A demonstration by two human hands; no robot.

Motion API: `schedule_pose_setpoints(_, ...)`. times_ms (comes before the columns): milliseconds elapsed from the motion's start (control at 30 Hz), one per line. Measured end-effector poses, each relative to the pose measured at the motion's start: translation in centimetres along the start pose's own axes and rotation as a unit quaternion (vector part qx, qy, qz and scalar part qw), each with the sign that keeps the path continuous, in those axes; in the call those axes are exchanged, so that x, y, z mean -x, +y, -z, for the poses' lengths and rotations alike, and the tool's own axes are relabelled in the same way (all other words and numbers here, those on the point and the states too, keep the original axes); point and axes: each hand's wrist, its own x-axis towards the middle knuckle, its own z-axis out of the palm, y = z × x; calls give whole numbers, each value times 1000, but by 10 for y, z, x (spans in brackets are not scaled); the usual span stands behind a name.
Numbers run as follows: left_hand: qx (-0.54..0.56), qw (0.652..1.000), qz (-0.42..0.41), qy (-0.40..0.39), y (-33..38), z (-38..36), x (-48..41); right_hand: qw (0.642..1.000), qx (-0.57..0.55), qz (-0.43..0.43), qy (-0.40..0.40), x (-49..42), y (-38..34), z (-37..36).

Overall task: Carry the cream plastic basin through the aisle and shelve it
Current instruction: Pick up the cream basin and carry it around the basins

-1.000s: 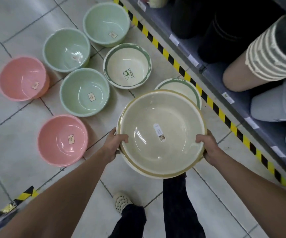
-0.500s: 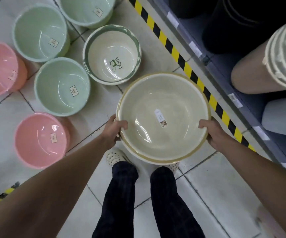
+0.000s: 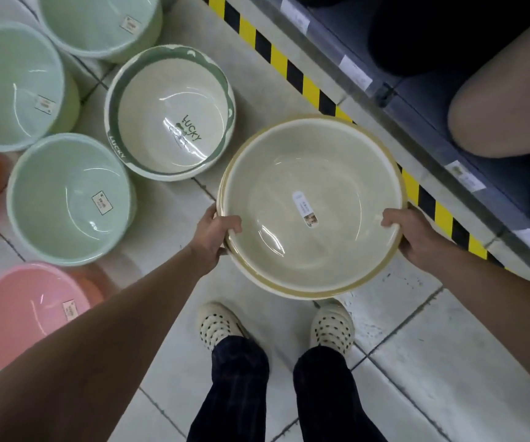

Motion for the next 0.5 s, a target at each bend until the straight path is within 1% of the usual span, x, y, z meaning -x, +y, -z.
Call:
schedule_pose_setpoints(200, -9, 1000, 1, -14, -11, -9, -35, 1000, -1, -8, 4, -25, 16, 4)
schedule_pose_setpoints(300, -8, 1000, 8, -18, -21, -13, -55, 1000, -5, -9, -11, -39, 23, 5)
schedule_pose_setpoints(400, 2, 1000, 1, -25, -35, -14, -71, 1000, -6, 11, -28, -49, 34, 6)
schedule_pose_setpoints(500, 0, 999, -17, -38, -46, -13, -80, 999, -19, 24, -30, -57, 47, 6)
